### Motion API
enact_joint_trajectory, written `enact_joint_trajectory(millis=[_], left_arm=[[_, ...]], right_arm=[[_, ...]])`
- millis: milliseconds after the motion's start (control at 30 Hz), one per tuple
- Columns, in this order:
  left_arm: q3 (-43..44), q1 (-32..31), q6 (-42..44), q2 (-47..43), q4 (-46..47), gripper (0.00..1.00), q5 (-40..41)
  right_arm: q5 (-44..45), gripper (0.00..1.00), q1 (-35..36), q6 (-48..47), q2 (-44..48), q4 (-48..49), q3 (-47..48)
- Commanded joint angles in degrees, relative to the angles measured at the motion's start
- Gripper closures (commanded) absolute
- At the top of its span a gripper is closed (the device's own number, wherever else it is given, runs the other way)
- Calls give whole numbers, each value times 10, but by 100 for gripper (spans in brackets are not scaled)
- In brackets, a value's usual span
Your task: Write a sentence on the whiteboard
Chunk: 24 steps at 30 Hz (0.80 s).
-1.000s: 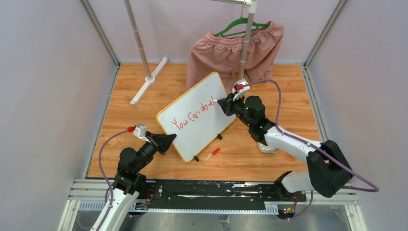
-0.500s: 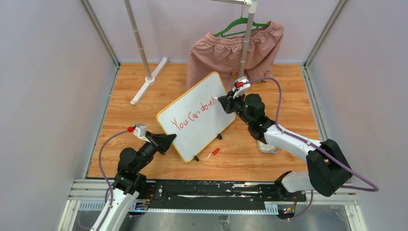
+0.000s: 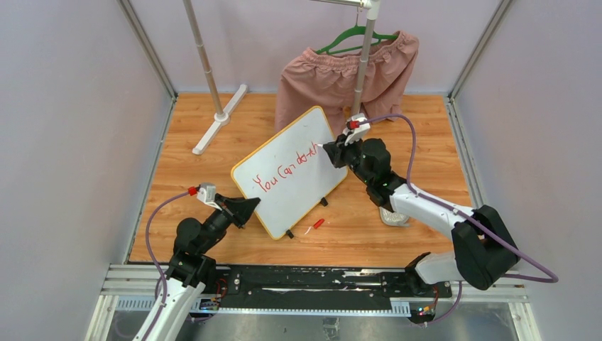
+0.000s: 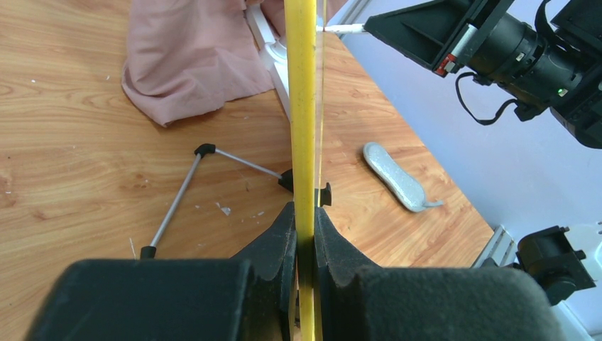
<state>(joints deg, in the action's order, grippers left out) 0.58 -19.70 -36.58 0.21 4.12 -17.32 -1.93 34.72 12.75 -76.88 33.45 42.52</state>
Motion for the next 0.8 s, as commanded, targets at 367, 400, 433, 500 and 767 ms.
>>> enact_joint_trajectory(millis=[367, 400, 433, 500, 767], left_arm=[[-42, -10, 30, -31, -44, 100, -9], [-42, -10, 30, -30, -44, 100, -8], [-42, -10, 30, -29, -44, 100, -9], [-43, -10, 30, -29, -44, 100, -9], [-43, -10, 29, -29, -44, 100, -9]], right_arm=[[14, 100, -1, 11, 6, -8, -30], [17, 100, -1, 12, 12, -6, -32], [19, 100, -1, 14, 19, -1, -33], [29, 100, -1, 16, 36, 6, -33], [46, 100, -5, 10, 47, -2, -10]])
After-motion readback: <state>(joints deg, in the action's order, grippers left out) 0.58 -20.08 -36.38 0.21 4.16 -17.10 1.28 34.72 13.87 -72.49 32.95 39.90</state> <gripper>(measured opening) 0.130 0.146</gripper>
